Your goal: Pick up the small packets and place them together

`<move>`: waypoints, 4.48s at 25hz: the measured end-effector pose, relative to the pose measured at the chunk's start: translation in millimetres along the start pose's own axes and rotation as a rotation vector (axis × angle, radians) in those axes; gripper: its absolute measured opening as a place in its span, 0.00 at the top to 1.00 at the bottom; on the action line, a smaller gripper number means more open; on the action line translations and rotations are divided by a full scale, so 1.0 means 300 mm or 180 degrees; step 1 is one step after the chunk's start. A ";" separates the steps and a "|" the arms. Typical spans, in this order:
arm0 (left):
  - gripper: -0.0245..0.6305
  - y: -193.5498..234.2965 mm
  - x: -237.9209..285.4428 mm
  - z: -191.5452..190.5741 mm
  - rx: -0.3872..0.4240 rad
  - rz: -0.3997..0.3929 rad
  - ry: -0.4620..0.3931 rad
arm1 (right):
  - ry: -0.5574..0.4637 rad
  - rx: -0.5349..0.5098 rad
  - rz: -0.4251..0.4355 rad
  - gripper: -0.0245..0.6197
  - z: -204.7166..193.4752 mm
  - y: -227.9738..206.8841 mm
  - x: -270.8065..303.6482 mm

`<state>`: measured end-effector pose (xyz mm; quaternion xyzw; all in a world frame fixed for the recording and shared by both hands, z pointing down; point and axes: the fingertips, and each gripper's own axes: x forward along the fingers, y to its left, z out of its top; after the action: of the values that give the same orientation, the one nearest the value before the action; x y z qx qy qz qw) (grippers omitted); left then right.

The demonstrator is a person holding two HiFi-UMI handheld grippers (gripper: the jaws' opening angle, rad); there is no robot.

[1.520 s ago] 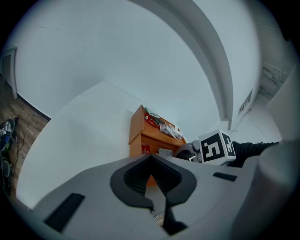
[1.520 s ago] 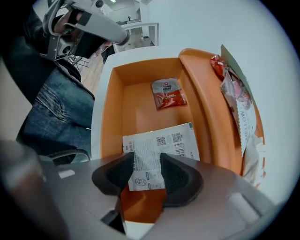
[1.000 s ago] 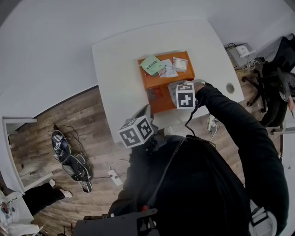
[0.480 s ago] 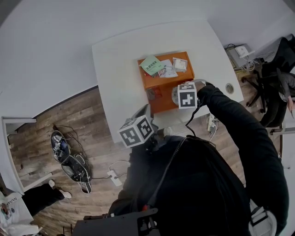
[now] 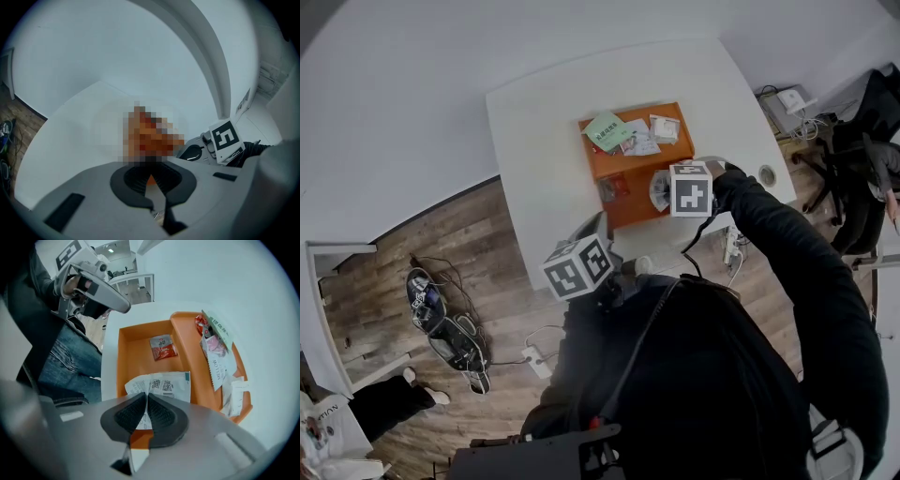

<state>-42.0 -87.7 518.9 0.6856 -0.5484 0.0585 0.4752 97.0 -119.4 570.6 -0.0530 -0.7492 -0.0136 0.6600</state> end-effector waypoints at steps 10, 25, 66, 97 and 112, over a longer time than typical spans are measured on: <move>0.96 -0.009 -0.002 0.005 0.0032 -0.0012 -0.0007 | -0.0371 0.0210 -0.0230 0.93 0.029 -0.069 -0.184; 0.96 0.016 -0.016 0.008 -0.0006 0.0032 -0.0046 | -0.0750 0.0843 -0.0751 0.93 0.115 -0.407 -0.281; 0.96 0.035 -0.012 0.019 -0.0041 0.0054 -0.0062 | -0.0629 0.0364 -0.0764 0.73 0.146 -0.420 -0.281; 0.96 -0.549 -0.332 0.675 0.2500 0.0041 -0.2436 | -0.4594 0.2129 -0.2645 0.96 0.077 -0.147 -1.046; 0.96 -0.562 -0.312 0.663 0.2647 0.0088 -0.2371 | -0.4508 0.1968 -0.2622 0.96 0.118 -0.144 -1.042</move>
<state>-30.3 -173.8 256.0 0.7824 -0.6189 0.0299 -0.0620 96.2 -178.3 258.4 0.4071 -0.9127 -0.0110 -0.0330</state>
